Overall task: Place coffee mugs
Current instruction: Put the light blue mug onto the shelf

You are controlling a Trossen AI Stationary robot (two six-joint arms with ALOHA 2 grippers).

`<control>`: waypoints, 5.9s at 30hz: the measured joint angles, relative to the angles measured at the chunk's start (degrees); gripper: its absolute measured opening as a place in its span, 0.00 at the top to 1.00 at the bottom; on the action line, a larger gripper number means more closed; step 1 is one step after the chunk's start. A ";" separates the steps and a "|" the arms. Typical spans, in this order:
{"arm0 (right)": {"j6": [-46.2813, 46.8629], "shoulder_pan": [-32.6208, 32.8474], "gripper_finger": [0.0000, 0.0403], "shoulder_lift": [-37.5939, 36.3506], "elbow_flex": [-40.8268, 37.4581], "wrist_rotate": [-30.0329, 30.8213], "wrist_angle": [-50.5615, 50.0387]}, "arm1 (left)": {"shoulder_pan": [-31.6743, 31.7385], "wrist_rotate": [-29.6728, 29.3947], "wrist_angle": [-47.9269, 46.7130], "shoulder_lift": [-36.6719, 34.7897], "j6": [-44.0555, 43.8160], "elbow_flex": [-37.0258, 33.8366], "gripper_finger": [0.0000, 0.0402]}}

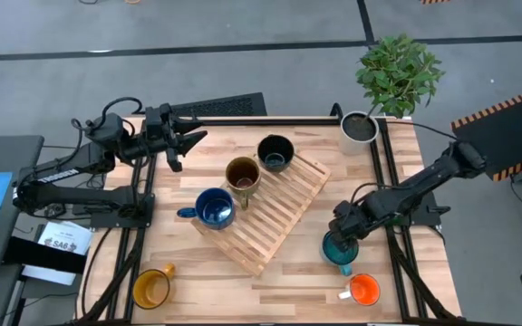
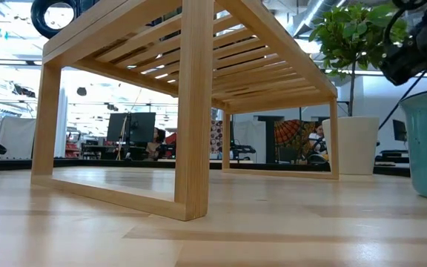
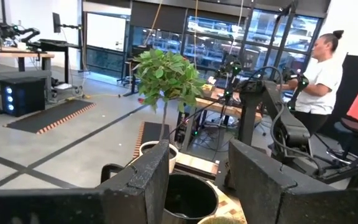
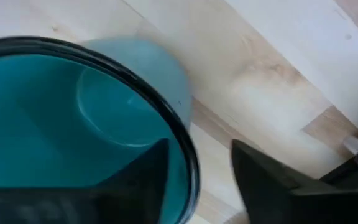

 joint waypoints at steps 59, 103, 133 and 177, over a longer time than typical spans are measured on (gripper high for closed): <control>-61.26 -44.55 0.91 19.50 60.93 -8.66 -32.29 | 0.02 0.04 -2.60 0.00 -2.84 0.00 0.63; -62.39 -44.95 0.56 19.41 60.19 -2.09 -32.40 | 0.01 0.04 -2.49 0.00 -2.82 0.00 0.63; -46.86 -22.07 0.54 -2.76 50.09 7.94 -9.84 | 0.00 0.04 -2.49 0.00 -3.10 0.00 0.63; -12.93 -6.62 0.96 5.26 35.65 35.12 -22.36 | 0.01 0.13 -2.51 0.00 -2.92 0.00 0.63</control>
